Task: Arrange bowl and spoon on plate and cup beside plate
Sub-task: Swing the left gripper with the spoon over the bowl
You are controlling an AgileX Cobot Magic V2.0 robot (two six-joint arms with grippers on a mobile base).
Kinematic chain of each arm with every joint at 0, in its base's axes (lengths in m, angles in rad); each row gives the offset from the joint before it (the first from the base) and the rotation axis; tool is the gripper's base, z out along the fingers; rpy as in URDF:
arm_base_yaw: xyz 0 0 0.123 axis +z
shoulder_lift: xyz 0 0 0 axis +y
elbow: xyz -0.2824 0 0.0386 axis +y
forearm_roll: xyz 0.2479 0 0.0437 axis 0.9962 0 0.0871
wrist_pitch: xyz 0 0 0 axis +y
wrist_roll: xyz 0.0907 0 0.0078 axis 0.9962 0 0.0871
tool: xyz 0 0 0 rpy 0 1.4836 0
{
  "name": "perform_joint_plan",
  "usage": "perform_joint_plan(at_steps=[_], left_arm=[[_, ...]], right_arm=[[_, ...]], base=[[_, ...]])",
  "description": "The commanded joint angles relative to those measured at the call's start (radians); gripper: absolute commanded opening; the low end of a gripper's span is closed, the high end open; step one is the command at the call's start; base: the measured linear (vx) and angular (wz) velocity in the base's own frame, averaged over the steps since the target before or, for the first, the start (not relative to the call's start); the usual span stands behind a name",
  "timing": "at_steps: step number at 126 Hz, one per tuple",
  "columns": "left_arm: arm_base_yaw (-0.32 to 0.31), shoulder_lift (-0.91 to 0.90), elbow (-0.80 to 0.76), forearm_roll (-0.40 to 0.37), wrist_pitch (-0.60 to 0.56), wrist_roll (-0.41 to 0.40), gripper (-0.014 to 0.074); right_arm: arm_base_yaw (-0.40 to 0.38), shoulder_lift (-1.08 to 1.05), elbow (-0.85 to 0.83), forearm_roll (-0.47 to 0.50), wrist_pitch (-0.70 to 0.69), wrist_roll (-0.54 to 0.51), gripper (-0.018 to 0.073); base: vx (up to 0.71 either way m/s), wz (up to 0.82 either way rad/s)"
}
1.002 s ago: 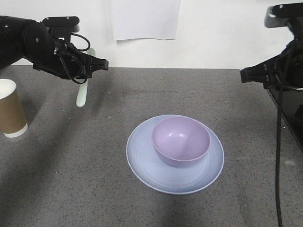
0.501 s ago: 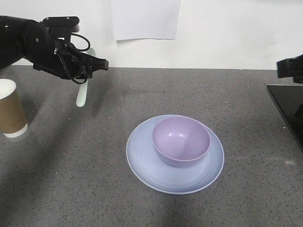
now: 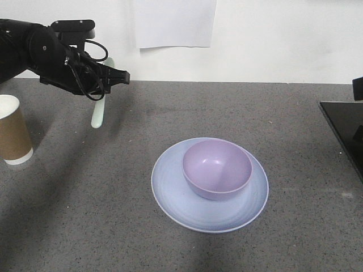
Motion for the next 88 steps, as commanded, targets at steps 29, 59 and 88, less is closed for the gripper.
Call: perform_joint_plan(at_steps=[29, 59, 88], left_arm=[[-0.001, -0.052, -0.033, 0.000, -0.057, -0.003, -0.0006], [-0.001, -0.052, -0.033, 0.000, -0.061, -0.003, -0.0006], [-0.001, -0.052, -0.033, 0.000, -0.111, -0.003, -0.0006]], right_arm=[[-0.005, -0.013, -0.027, -0.014, -0.040, -0.007, -0.0001], [-0.005, -0.013, -0.027, -0.014, -0.040, -0.007, -0.0001], [-0.005, -0.013, -0.027, -0.014, -0.040, -0.007, -0.0001]], base=[[0.00, 0.00], [0.00, 0.00], [0.00, 0.00]])
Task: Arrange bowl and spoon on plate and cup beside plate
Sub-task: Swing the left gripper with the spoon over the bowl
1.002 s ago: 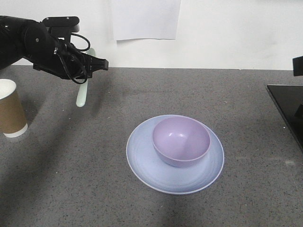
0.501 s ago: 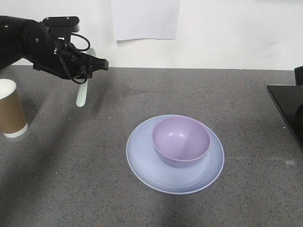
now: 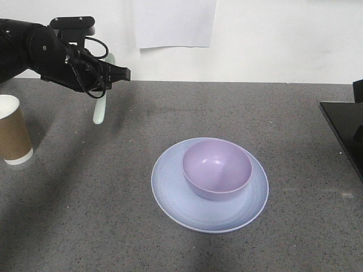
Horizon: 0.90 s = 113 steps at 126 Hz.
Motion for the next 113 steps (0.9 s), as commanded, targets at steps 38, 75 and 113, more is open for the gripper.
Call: perform_joint_plan(at_steps=[38, 75, 113], left_arm=[[-0.023, -0.054, -0.034, -0.059, 0.067, 0.227, -0.0006], [-0.122, -0.095, -0.034, -0.158, 0.117, 0.422, -0.0006], [-0.249, -0.108, -0.046, -0.161, 0.144, 0.460, -0.0006]], right_arm=[[-0.005, -0.013, -0.027, -0.014, -0.050, -0.007, -0.0001], [-0.005, -0.013, -0.027, -0.014, -0.047, -0.007, -0.0001], [-0.005, -0.013, -0.027, -0.014, -0.047, -0.007, -0.0001]], base=[[0.00, 0.00], [0.00, 0.00], [0.00, 0.00]])
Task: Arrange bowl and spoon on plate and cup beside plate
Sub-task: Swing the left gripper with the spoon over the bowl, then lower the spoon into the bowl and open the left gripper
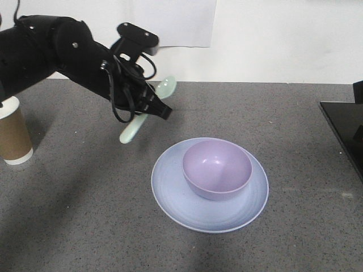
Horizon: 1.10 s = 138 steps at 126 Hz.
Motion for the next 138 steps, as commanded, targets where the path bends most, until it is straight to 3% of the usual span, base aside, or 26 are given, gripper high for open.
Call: perform_joint_plan(at_steps=[1, 40, 91, 119, 138], left_arm=[[-0.042, -0.056, -0.035, -0.017, -0.035, 0.003, -0.0006], [-0.151, -0.052, -0.035, -0.024, 0.004, 0.003, -0.0006], [-0.199, -0.034, -0.061, -0.078, 0.080, 0.001, -0.0006], [-0.211, 0.107, -0.279, -0.084, 0.288, -0.009, -0.0006], [-0.211, 0.174, -0.371, -0.036, 0.389, -0.057, -0.0006]], right_arm=[[-0.005, -0.013, -0.027, -0.014, -0.054, -0.007, -0.0001], [-0.005, -0.013, -0.027, -0.014, -0.054, -0.007, -0.0001], [-0.005, -0.013, -0.027, -0.014, -0.054, -0.007, -0.0001], [-0.005, -0.013, -0.027, -0.014, -0.054, -0.007, -0.0001], [-0.005, -0.013, -0.027, -0.014, -0.054, -0.007, -0.0001]], base=[[0.00, 0.00], [0.00, 0.00], [0.00, 0.00], [0.00, 0.00], [0.00, 0.00]])
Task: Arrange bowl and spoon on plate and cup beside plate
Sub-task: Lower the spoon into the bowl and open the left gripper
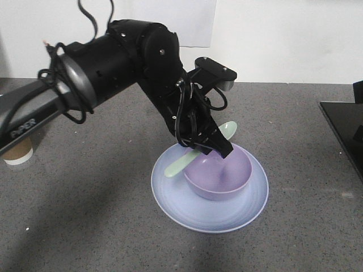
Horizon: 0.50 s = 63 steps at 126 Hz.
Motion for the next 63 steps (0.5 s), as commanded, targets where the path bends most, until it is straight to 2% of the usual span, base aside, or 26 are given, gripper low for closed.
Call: perform_joint_plan(at_steps=[1, 26, 47, 63], left_arm=[[-0.005, -0.046, -0.046, -0.003, 0.026, -0.017, -0.0006], [-0.005, -0.046, -0.046, -0.011, 0.026, -0.014, -0.0003], [-0.005, -0.046, -0.045, -0.061, 0.026, -0.014, 0.0004], [-0.005, -0.045, -0.045, -0.061, 0.026, -0.014, 0.0006]], right_arm=[[-0.005, -0.013, -0.027, -0.014, -0.054, -0.007, -0.0001], [-0.005, -0.013, -0.027, -0.014, -0.054, -0.007, -0.0001], [-0.005, -0.013, -0.027, -0.014, -0.054, -0.007, -0.0001], [-0.005, -0.013, -0.027, -0.014, -0.054, -0.007, -0.0001]], base=[[0.00, 0.00], [0.00, 0.00], [0.00, 0.00], [0.00, 0.00]])
